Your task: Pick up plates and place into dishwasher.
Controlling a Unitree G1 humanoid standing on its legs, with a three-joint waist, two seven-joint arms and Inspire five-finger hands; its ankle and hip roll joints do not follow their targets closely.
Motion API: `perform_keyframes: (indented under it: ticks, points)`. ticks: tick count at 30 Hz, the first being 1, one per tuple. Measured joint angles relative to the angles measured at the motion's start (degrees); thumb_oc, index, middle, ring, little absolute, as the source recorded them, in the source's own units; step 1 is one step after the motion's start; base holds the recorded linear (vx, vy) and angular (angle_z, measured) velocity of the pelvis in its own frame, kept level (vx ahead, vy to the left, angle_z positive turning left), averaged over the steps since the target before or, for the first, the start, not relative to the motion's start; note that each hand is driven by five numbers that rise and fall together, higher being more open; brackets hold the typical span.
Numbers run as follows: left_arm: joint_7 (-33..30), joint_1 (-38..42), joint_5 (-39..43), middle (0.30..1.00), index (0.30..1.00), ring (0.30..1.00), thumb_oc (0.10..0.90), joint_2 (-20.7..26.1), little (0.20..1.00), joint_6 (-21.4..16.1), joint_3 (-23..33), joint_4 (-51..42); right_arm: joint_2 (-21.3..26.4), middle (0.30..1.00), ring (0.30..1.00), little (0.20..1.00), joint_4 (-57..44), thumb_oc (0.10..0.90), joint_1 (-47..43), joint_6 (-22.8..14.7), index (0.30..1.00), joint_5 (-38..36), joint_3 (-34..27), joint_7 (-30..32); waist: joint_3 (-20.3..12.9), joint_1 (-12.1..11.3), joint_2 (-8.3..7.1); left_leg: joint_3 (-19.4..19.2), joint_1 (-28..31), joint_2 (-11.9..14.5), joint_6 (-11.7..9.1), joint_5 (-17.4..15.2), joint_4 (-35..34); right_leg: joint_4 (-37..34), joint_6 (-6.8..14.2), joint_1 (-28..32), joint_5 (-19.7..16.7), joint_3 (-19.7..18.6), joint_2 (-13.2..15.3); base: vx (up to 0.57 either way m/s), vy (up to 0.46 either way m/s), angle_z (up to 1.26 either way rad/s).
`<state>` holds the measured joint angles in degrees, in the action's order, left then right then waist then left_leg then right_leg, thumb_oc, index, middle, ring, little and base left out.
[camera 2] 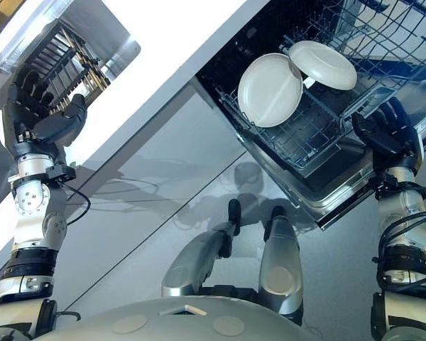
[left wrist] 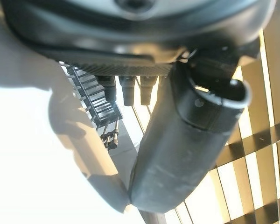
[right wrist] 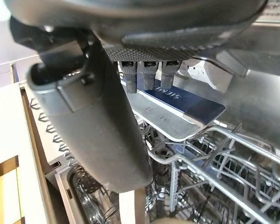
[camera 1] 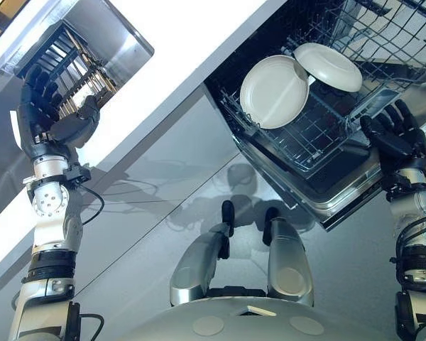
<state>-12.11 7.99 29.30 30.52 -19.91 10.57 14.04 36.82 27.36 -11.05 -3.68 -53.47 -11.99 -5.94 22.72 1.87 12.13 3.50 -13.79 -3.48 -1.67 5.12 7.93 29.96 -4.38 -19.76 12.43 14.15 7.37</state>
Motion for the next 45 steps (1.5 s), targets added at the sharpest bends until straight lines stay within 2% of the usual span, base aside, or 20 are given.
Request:
perform_keyframes:
  ticks: [6, 11, 15, 18, 22, 26, 29, 33, 36, 39, 42, 45]
  points:
    - [0.1, 0.6, 0.0, 0.9, 0.9, 0.9, 0.8, 0.0, 0.9, -0.5, 0.0, 2.4, -7.1, 0.9, 0.9, 0.9, -0.1, 0.8, -6.6, 1.0, 0.9, -6.5, 4.0, 0.6, 0.0, -3.6, -0.01, 1.0, 0.2, 0.5, -1.2, -1.4, 1.4, -0.4, -0.6, 0.3, -0.4, 4.0, 1.4, 0.07, 0.169, -0.37]
    - [1.3, 2.6, 0.0, 0.9, 0.9, 0.9, 0.8, -0.2, 0.9, -0.5, -2.7, 2.4, -7.1, 0.9, 0.9, 0.9, -5.9, 0.8, -11.2, 3.4, 0.9, -7.7, 15.2, 0.3, 0.0, -4.9, 0.0, 1.6, 1.6, 0.5, -0.8, -2.0, 2.4, -2.0, -0.6, 3.7, -0.4, 6.0, 1.4, 0.09, 0.136, 0.15]
    - [4.2, 4.2, 0.0, 0.9, 0.9, 0.9, 0.8, -0.2, 0.9, -1.5, -6.0, 0.3, -7.1, 0.9, 0.9, 0.9, -3.9, 0.8, -15.8, 3.5, 0.9, -11.8, 15.2, 4.5, 0.0, -7.0, 0.08, 3.1, 1.7, -0.1, -0.3, -2.2, 2.5, -2.3, 0.0, 5.9, -0.2, 6.8, 1.3, 0.12, 0.11, 0.35]
    - [5.2, 4.7, 0.0, 0.9, 0.9, 0.9, 0.8, -0.4, 0.9, -1.4, -6.5, -0.3, -7.1, 0.9, 0.9, 0.9, -3.9, 0.8, -16.2, 2.6, 0.9, -14.7, 15.3, 6.6, -0.1, -7.5, 0.08, 4.0, 2.5, -0.1, -0.3, -1.7, 1.6, -3.2, 0.2, 7.5, -0.2, 6.6, 0.8, 0.1, 0.078, 0.37]
    - [5.2, 5.1, 0.1, 0.9, 0.9, 0.9, 0.8, -0.4, 0.9, -0.8, -6.5, 0.3, -7.1, 0.9, 0.9, 0.9, -3.9, 0.8, -16.5, 1.6, 0.9, -14.5, 17.1, 10.5, 0.0, -8.1, -0.09, 4.0, 4.2, 0.7, -0.4, -1.5, 0.8, -5.2, 0.2, 10.0, -0.2, 5.0, -1.0, 0.05, -0.014, 0.18]
    - [5.3, 5.4, 0.1, 0.9, 0.9, 0.9, 0.8, -0.3, 0.9, 0.1, -6.3, 0.3, -6.4, 0.9, 0.9, 0.9, -3.5, 0.8, -16.5, 0.8, 0.9, -13.0, 19.3, 11.9, -0.1, -8.9, -0.66, 3.5, 4.8, 1.4, -0.5, -1.5, 0.7, -6.2, 0.2, 11.2, -0.2, 4.9, -2.1, 0.03, -0.012, 0.06]
    - [6.5, 5.9, 0.0, 0.9, 0.9, 0.9, 0.8, -0.3, 0.9, 1.0, -6.3, 0.1, -6.4, 0.9, 0.9, 0.9, -1.8, 0.8, -16.6, 0.3, 0.9, -9.8, 20.3, 13.2, 0.1, -9.1, -1.68, 3.5, 5.8, 1.7, -0.6, -1.4, 0.9, -7.0, 0.2, 13.0, -0.2, 4.8, -2.4, 0.03, -0.016, 0.15]
    - [7.0, 6.3, -0.2, 0.9, 0.9, 0.9, 0.8, -0.3, 0.9, 1.1, -6.3, -1.7, -7.4, 0.9, 0.9, 0.9, -1.7, 0.8, -16.7, 0.6, 0.9, 7.1, 21.4, 18.1, 0.0, -9.6, -3.75, 3.2, 6.3, 1.5, -0.6, -1.5, 0.9, -7.3, 0.3, 13.3, -0.2, 3.9, -2.4, 0.0, -0.002, 0.01]
    - [7.4, 6.0, -0.4, 0.9, 0.9, 0.9, 0.8, -0.3, 0.9, 1.2, -6.3, -4.0, -7.0, 0.9, 0.9, 0.9, -1.8, 0.8, -16.7, 5.2, 0.9, 20.5, 21.7, 19.4, 0.1, -9.6, -5.65, 2.1, 6.3, 1.5, 0.0, -1.8, 1.5, -7.8, 0.8, 13.8, -0.5, 3.3, -2.4, -0.04, -0.012, 0.07]
    - [7.6, 4.7, -1.4, 0.9, 0.9, 0.9, 0.8, -0.3, 0.9, 1.0, -6.1, -6.9, -6.0, 0.9, 0.9, 0.9, -2.9, 0.8, -14.5, 9.5, 0.9, 30.7, 20.7, 17.4, -0.1, -9.3, -7.74, 1.6, 6.5, 1.3, 0.6, -2.2, 1.8, -9.6, 1.7, 14.3, -1.0, -1.7, -3.9, -0.03, -0.037, 0.04]
    - [8.2, 1.7, -2.4, 0.9, 0.9, 0.9, 0.8, -0.7, 0.9, 0.8, -5.7, -9.5, -5.8, 0.9, 0.9, 0.9, -7.0, 0.8, -6.5, 10.0, 0.9, 39.1, 14.9, 12.8, -0.3, -9.3, -8.59, 0.7, 8.4, 1.0, 1.5, -2.8, 1.2, -12.6, 3.0, 16.7, -2.0, -4.3, -4.4, -0.02, -0.057, -0.1]
    - [9.2, -2.0, -2.5, 0.9, 0.9, 0.9, 0.8, -1.0, 0.9, 0.6, -3.7, -10.1, -5.8, 0.9, 0.9, 0.9, -10.0, 0.8, 1.1, 7.6, 0.9, 41.6, 8.1, 9.2, -1.2, -7.7, -9.33, 0.1, 10.9, 0.5, 2.4, -3.0, -0.7, -15.6, 4.1, 19.6, -2.8, -6.2, -4.6, -0.02, -0.04, -0.11]
